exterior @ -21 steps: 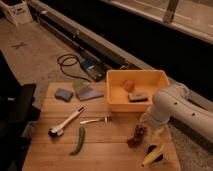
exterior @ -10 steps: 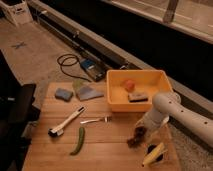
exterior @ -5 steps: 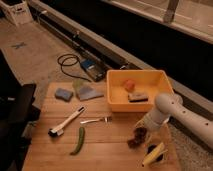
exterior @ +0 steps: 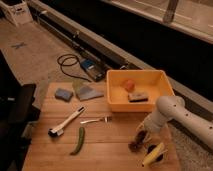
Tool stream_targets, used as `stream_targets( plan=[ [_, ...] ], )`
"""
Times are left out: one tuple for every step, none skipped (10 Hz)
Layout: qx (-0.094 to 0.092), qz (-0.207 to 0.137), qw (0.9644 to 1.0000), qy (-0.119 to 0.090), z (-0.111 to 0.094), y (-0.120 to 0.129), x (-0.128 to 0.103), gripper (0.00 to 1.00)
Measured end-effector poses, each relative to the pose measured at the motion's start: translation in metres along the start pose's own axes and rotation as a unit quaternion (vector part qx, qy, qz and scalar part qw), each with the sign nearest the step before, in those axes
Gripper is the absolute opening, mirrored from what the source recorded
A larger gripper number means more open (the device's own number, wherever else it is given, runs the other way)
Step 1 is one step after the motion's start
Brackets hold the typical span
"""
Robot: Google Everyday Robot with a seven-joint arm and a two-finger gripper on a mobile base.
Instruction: Place grapes in paper cup
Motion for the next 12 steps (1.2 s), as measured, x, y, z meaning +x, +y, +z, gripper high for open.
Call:
stream_targets(
  plan=[
    [0.004, 0.001, 0.9999, 0.010, -0.005, 0.001, 0.000, 0.00],
    [0.006, -0.002, 0.9997, 0.025, -0.013, 0.000, -0.004, 0.00],
    [0.014, -0.009, 0.9991, 0.038, -0.024, -0.003, -0.009, 0.00],
    [0.027, -0.017, 0.9979, 0.057, -0.043, -0.007, -0.018, 0.00],
    [0.037, -0.025, 0.9959, 0.078, -0.063, -0.012, -0.026, 0.00],
    [0.046, -0.032, 0.9940, 0.093, -0.079, -0.017, -0.033, 0.00],
    [0.064, -0.036, 0.9904, 0.117, -0.102, -0.023, -0.041, 0.00],
    [0.079, -0.034, 0.9877, 0.131, -0.118, -0.028, -0.045, 0.00],
    [0.100, -0.025, 0.9832, 0.151, -0.141, -0.033, -0.047, 0.00],
    [0.124, -0.010, 0.9769, 0.173, -0.167, -0.038, -0.048, 0.00],
    [0.142, 0.005, 0.9706, 0.194, -0.189, -0.042, -0.043, 0.00],
    [0.161, 0.021, 0.9632, 0.214, -0.211, -0.047, -0.037, 0.00]
  ],
)
